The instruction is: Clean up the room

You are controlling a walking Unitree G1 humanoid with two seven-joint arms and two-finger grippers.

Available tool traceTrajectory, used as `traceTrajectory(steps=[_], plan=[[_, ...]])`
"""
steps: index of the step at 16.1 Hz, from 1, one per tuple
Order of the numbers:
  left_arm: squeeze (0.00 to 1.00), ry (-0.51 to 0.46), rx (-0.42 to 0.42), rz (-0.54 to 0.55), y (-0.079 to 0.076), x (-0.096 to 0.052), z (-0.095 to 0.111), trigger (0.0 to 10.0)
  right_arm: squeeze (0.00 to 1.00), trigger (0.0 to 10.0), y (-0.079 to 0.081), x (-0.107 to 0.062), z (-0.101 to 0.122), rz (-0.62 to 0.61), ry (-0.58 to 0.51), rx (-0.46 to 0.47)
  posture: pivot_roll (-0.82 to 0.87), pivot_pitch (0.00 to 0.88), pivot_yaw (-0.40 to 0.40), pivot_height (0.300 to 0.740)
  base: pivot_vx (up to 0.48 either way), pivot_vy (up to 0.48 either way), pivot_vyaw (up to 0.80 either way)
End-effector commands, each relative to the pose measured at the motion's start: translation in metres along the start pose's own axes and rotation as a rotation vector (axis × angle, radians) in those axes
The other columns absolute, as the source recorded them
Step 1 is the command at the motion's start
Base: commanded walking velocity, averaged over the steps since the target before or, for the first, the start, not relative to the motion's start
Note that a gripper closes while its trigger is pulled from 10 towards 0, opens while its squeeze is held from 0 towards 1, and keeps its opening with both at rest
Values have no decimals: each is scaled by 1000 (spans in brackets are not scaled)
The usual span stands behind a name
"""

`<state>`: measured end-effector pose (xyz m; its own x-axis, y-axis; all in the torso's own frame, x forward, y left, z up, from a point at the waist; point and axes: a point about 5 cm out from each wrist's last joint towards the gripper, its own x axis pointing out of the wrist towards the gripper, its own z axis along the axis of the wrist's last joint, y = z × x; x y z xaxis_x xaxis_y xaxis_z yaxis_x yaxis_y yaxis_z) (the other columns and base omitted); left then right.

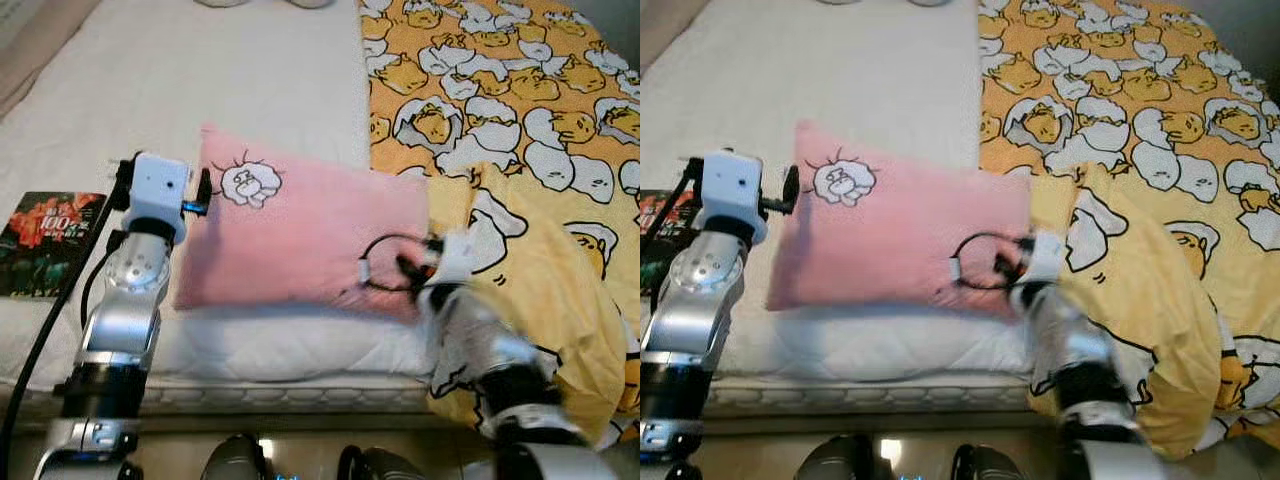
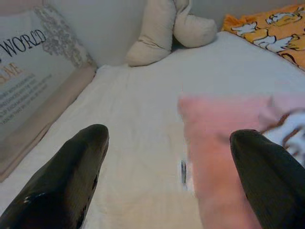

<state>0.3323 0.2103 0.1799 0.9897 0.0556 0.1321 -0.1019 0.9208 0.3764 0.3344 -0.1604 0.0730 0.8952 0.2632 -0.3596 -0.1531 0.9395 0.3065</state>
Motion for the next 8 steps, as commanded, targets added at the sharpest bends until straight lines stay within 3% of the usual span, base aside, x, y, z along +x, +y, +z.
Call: traceTrajectory(steps=[1, 3, 5, 7, 8], plan=[[0, 6, 14, 10, 1, 2, -1, 10000, 0, 0, -6, -4, 8, 3, 3, -61, 54, 75, -62, 740, 0, 0, 0], [0, 3, 19, 24, 5, 4, -1, 10000, 0, 0, -12, -5, 65, 60, -91, -296, 57, 55, -67, 740, 0, 0, 0], [0, 1, 20, 29, 5, 5, -1, 10000, 0, 0, -10, -5, 90, 78, -132, -394, 64, 44, -74, 740, 0, 0, 0], [0, 1, 18, 37, 5, 4, -1, 10000, 0, 0, 3, -5, 126, 153, -179, -605, 73, 39, -79, 740, 0, 0, 0], [0, 2, 18, 38, 5, 4, -2, 10000, 0, 0, 7, -5, 142, 148, -202, -668, 77, 40, -83, 740, 0, 0, 0]])
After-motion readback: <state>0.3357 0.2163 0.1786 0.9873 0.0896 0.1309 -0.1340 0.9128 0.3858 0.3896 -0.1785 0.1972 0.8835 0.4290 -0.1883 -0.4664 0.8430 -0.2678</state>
